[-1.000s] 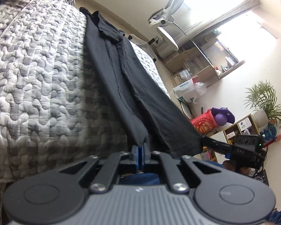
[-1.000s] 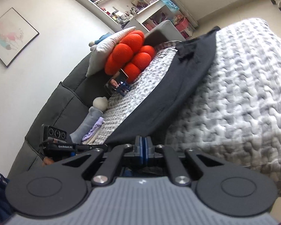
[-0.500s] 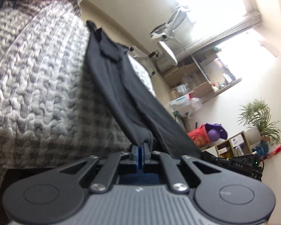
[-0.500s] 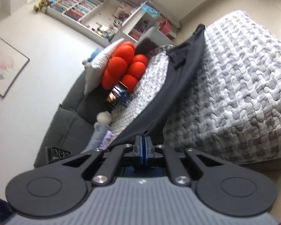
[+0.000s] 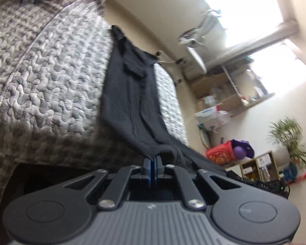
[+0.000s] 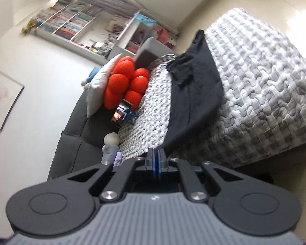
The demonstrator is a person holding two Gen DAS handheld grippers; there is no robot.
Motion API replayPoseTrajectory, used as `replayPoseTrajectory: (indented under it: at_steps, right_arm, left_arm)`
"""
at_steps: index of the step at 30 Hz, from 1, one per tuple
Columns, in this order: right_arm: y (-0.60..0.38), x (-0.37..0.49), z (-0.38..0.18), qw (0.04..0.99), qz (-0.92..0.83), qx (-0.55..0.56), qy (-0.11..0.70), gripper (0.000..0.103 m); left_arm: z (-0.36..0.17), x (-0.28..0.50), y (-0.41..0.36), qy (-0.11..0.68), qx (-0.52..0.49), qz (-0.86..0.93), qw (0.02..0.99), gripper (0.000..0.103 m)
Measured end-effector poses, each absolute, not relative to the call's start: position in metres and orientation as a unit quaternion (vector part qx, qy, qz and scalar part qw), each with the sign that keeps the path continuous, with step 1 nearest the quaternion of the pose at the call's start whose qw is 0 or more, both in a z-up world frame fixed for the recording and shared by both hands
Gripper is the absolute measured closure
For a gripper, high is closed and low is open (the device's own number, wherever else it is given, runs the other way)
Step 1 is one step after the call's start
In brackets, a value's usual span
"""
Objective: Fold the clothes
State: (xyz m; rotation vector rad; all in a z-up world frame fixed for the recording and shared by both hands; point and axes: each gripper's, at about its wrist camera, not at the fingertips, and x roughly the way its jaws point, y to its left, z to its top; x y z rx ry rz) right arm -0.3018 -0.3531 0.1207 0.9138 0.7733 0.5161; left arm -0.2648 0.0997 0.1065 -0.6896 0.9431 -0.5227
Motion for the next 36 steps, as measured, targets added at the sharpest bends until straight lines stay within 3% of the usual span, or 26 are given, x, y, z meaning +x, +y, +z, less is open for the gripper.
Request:
replayPoseTrajectory:
  at_steps: [14, 23, 25, 26, 27, 29, 36]
  right_arm:
    - [-0.382, -0.187, 0.061, 0.748, 0.213, 0.504, 0.376, 0.095]
    - [-0.386, -0.091, 0.012, 0.727, 0.152, 0.515, 0.428, 0.091]
    - [-0.389, -0.089, 0.011, 0.738, 0.143, 0.501, 0.429, 0.087]
    - [-0.391, -0.092, 0.013, 0.75, 0.14, 0.487, 0.426, 0.082]
    - [-0.393, -0.094, 0.014, 0.762, 0.137, 0.472, 0.422, 0.062]
    - [-0.397, -0.098, 0.016, 0.783, 0.133, 0.449, 0.409, 0.051]
    - [-0.382, -0.108, 0.034, 0.867, 0.169, 0.304, 0.356, 0.051]
  left_arm:
    - [0.07, -0.152, 0.085, 0.475, -0.355, -0.174, 0.786, 0.1]
    - [0.016, -0.05, 0.075, 0.51, -0.382, -0.13, 0.76, 0.099]
    - [0.011, -0.047, 0.079, 0.506, -0.39, -0.147, 0.755, 0.089]
    - [0.011, -0.047, 0.082, 0.5, -0.391, -0.156, 0.757, 0.076]
    - [0.011, -0.048, 0.085, 0.493, -0.39, -0.162, 0.761, 0.064]
    - [0.012, -0.049, 0.092, 0.476, -0.385, -0.164, 0.773, 0.057]
    - [0.008, -0.045, 0.097, 0.448, -0.359, -0.203, 0.793, 0.049]
